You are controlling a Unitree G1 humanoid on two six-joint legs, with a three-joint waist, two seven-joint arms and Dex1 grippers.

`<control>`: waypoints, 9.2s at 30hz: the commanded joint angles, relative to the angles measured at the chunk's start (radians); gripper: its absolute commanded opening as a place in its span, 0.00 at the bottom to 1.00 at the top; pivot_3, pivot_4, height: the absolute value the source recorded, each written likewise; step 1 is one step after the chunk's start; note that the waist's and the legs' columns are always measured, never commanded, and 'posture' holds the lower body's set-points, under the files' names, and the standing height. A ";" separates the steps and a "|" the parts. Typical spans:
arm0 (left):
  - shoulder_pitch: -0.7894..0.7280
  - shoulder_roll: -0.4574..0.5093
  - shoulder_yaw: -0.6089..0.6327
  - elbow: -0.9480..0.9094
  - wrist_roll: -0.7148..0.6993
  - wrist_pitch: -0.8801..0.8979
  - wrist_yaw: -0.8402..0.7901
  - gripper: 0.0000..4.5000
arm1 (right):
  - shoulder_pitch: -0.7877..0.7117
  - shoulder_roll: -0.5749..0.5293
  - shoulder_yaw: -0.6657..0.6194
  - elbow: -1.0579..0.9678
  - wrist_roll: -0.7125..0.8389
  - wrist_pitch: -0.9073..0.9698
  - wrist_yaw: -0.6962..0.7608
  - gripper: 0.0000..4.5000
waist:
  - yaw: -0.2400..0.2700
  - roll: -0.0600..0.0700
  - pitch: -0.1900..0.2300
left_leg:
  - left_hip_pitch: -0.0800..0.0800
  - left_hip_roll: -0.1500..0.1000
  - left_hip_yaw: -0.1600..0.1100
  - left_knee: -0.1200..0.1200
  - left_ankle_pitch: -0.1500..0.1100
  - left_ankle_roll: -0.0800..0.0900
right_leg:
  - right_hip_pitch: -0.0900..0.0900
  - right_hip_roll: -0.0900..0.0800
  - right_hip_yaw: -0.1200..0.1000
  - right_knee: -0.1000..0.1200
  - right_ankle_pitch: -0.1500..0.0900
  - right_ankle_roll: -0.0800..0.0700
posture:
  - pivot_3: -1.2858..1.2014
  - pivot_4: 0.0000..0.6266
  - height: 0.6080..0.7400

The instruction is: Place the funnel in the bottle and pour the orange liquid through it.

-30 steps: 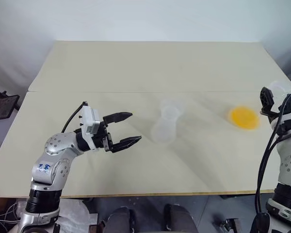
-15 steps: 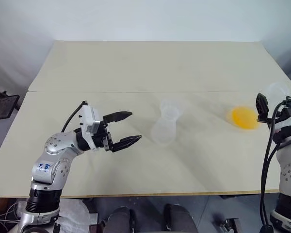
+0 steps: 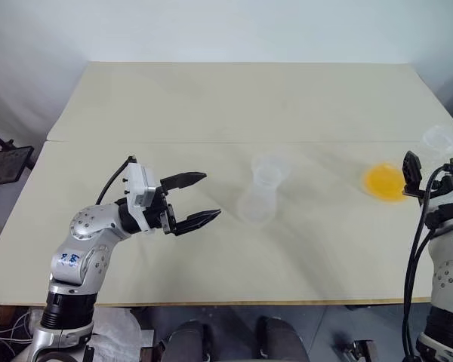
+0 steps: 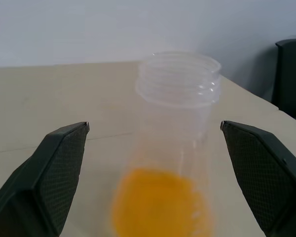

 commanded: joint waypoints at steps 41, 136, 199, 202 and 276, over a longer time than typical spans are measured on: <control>0.008 0.002 0.003 -0.049 -0.019 -0.003 0.029 1.00 | -0.294 -0.063 0.044 0.504 -0.084 -0.305 0.085 0.91 | -0.002 0.002 0.001 | 0.000 0.000 0.002 -0.002 0.001 -0.001 | -0.001 0.000 0.000 -0.001 0.000 0.000 | 0.52 0.24 1.00; -0.024 -0.140 -0.056 0.005 0.037 -0.091 0.117 1.00 | -0.337 -0.327 0.607 0.053 -1.326 -0.885 -0.057 0.59 | -0.002 0.007 0.008 | -0.001 0.000 0.001 -0.002 0.003 -0.002 | -0.003 0.000 -0.002 0.000 0.000 0.001 | 0.52 0.24 1.00; -0.046 -0.149 -0.066 0.038 0.040 -0.113 0.104 1.00 | -0.312 -0.357 0.616 0.016 -1.438 -0.894 -0.135 0.59 | -0.002 0.007 0.008 | -0.001 0.000 0.001 -0.002 0.003 -0.002 | -0.003 0.000 -0.002 0.000 0.000 0.001 | 0.52 0.24 1.00; -0.046 -0.149 -0.066 0.038 0.041 -0.114 0.104 1.00 | -0.314 -0.355 0.617 0.018 -1.442 -0.893 -0.140 0.59 | -0.002 0.007 0.008 | -0.001 0.000 0.001 -0.002 0.003 -0.002 | -0.003 0.000 -0.002 0.000 0.000 0.001 | 0.52 0.24 1.00; -0.079 -0.096 -0.040 0.080 0.021 -0.060 0.032 1.00 | 0.069 -0.053 -0.118 0.110 0.005 -0.355 0.150 0.99 | 0.005 0.006 0.008 | 0.000 -0.003 -0.003 -0.001 0.004 -0.001 | 0.000 -0.001 -0.003 0.002 0.001 0.001 | 0.52 0.24 1.00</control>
